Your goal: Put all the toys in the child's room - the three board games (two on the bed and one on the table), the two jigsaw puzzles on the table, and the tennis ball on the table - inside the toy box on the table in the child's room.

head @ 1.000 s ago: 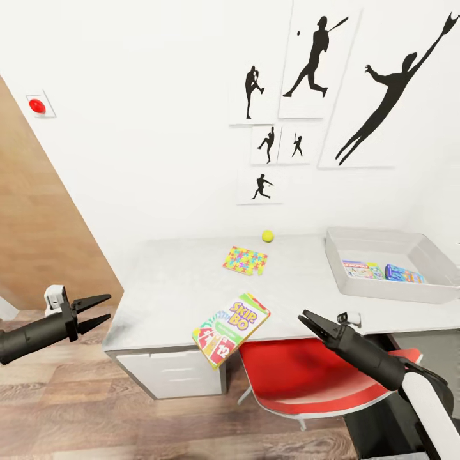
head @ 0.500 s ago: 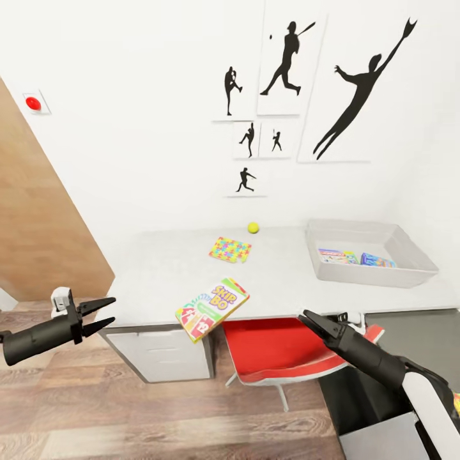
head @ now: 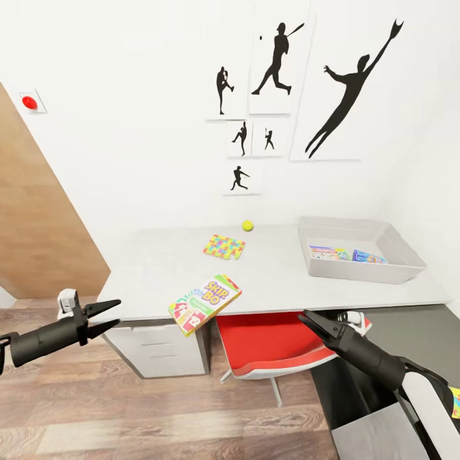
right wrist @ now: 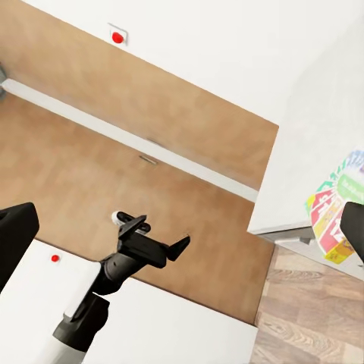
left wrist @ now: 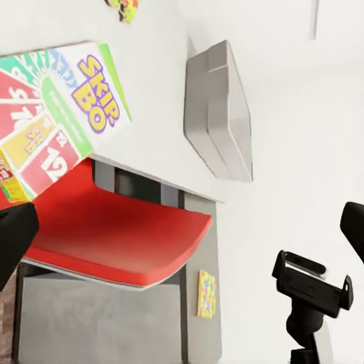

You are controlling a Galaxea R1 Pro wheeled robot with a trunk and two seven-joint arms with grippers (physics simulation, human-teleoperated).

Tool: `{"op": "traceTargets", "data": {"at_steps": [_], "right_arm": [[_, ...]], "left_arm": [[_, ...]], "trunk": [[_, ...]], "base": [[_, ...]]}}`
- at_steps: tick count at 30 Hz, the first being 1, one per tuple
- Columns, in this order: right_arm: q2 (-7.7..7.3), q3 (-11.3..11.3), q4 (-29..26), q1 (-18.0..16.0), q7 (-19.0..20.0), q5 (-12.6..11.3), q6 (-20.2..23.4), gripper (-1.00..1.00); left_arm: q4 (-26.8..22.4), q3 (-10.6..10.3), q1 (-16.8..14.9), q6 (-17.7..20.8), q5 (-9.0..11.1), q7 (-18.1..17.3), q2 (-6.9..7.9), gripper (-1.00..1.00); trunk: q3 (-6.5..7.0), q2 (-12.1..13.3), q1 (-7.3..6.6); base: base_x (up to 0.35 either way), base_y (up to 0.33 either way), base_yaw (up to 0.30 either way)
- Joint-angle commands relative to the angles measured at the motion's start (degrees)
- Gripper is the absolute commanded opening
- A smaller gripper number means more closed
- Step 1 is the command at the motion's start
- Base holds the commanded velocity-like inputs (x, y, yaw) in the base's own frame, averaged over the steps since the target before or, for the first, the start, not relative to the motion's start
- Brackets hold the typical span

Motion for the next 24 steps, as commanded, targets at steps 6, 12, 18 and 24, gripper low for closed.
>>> {"op": "traceTargets", "data": {"at_steps": [6, 12, 18, 24], "right_arm": [[0.0, -0.1, 0.0, -0.1, 0.0, -0.1, 0.3, 1.0], [0.0, -0.1, 0.0, -0.1, 0.0, -0.1, 0.3, 1.0], [-0.02, -0.1, 0.0, -0.1, 0.1, -0.1, 0.3, 1.0], [-0.01, -0.1, 0.0, -0.1, 0.0, -0.1, 0.3, 1.0]], "left_arm": [[0.0, -0.5, -0.1, -1.3, -4.4, -0.4, -2.46, 1.0], [0.0, -0.5, -0.2, -2.4, -7.7, -0.6, -5.07, 1.0], [0.0, -0.6, -0.2, -2.9, -8.5, -0.5, -6.44, 1.0], [0.0, -1.7, -0.2, -4.4, -10.6, -0.6, -6.77, 1.0]], "trunk": [[-0.1, -0.1, 0.03], [-0.82, -1.7, 0.91], [-1.9, -4.1, 2.23], [-2.97, -6.5, 3.54]], "base": [[-0.001, -0.001, 0.0], [0.0, 0.0, 0.0], [0.0, 0.0, 0.0], [0.0, 0.0, 0.0]]}}
